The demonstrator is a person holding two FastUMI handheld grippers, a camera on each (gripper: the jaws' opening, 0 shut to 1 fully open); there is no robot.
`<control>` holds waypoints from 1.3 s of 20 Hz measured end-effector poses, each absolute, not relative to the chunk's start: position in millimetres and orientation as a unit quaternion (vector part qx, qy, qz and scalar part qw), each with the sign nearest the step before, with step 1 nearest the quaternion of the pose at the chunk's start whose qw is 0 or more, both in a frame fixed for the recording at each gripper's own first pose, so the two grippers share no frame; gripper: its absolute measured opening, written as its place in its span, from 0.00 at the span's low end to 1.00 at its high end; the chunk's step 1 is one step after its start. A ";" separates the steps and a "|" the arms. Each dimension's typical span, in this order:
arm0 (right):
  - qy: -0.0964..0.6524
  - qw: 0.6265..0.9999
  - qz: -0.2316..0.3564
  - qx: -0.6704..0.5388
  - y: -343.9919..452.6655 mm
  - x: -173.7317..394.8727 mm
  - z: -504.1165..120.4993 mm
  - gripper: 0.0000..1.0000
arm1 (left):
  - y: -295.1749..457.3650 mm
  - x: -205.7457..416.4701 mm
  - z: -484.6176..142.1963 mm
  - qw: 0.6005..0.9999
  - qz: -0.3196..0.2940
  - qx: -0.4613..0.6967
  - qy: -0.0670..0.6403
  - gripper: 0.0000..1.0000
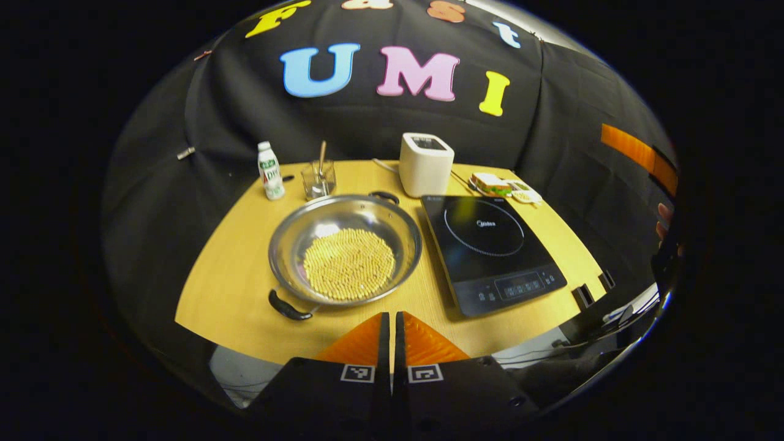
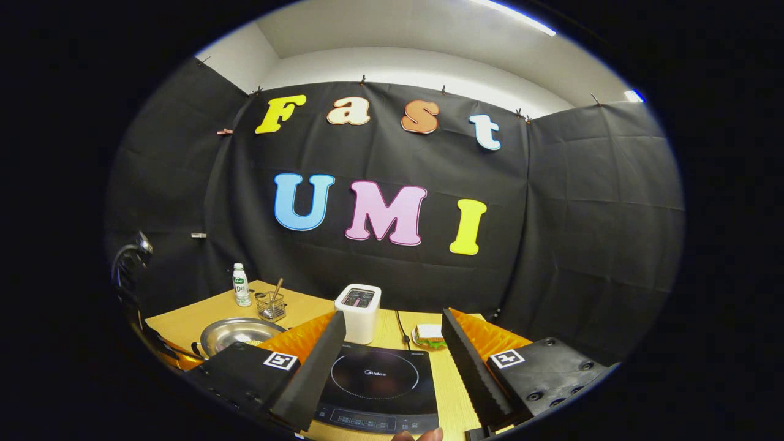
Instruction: First push the handle of the pot to place it horizontally, then grasp the pot with both hands and set it on the induction cooktop.
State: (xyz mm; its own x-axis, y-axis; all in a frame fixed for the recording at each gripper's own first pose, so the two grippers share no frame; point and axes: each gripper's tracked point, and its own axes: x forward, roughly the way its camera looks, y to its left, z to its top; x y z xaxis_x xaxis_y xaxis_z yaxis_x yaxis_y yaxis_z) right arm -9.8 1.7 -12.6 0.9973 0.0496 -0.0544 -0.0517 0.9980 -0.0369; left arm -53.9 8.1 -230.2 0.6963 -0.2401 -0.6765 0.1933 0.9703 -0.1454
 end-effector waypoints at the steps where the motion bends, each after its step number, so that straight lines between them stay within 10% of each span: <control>1: 0.028 0.999 0.024 -0.020 -0.1 -8.7 -14.3 0.98 | 9.0 -53.9 -238.8 0.912 -0.126 -0.040 0.389 0.05; 11: 0.030 0.999 0.000 -0.019 -17.9 0.7 -18.0 0.98 | 54.6 -48.6 -301.3 0.820 -0.156 -0.053 0.548 0.05; 26: 0.029 0.999 -0.023 -0.027 -26.3 4.3 -20.9 0.98 | 88.4 1.0 -323.8 0.815 -0.136 -0.074 0.558 0.05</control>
